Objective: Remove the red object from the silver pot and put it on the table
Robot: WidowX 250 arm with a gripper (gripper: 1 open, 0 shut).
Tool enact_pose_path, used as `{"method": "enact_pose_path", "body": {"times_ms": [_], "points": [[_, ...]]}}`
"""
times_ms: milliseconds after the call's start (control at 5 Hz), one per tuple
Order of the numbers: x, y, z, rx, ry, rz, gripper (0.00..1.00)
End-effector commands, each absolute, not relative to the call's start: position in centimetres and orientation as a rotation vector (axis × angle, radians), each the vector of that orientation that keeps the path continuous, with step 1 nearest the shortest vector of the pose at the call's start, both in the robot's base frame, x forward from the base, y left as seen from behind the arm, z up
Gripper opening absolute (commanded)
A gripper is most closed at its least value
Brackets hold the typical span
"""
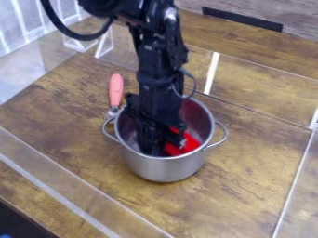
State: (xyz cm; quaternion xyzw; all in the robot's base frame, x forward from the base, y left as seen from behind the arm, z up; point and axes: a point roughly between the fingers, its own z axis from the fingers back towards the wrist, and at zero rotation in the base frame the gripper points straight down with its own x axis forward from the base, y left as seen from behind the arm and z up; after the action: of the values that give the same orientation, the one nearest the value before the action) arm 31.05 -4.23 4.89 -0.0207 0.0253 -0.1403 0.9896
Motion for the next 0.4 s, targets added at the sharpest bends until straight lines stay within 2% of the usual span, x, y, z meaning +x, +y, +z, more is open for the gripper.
{"method": "enact_pose_path", "body": {"times_ms": [0, 200], "points": [[31.9, -5.5, 9.0, -0.046, -0.056, -0.253, 0.0], [32.5, -5.6, 11.7, -0.05, -0.073, -0.289, 1.0]]}}
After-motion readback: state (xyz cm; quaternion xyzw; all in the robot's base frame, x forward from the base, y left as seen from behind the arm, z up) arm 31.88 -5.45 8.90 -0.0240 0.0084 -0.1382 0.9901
